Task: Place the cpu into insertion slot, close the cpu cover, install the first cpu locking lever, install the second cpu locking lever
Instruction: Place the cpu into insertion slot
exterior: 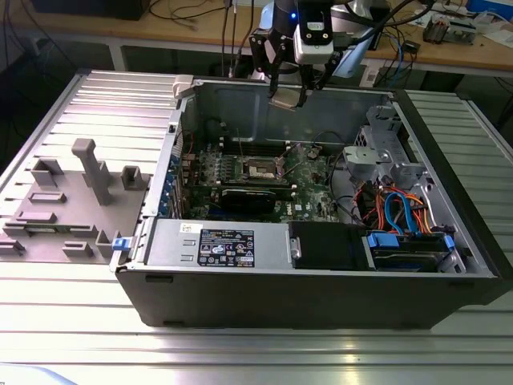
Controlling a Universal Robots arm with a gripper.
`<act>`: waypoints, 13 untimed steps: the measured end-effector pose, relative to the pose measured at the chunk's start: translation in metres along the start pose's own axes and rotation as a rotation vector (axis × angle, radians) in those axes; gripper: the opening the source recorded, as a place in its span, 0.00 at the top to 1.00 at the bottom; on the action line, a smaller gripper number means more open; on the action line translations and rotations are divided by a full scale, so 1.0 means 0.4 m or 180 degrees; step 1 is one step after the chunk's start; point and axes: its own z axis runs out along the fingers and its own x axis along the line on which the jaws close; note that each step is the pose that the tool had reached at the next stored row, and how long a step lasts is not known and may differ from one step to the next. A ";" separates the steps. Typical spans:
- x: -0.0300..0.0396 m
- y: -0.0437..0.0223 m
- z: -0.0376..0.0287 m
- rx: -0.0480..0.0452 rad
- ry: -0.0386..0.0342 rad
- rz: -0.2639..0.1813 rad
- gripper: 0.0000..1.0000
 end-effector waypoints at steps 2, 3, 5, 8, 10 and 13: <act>0.000 0.000 0.000 0.0000 0.0000 0.0002 0.46; 0.000 0.000 0.000 0.0000 0.0000 0.0005 0.46; 0.000 0.000 0.000 -0.0001 -0.0002 0.0018 0.46; 0.000 0.000 0.000 -0.0001 -0.0006 0.0068 0.46; 0.000 0.000 0.000 -0.0002 -0.0010 0.0107 0.46; 0.000 0.000 0.000 -0.0003 -0.0014 0.0159 0.46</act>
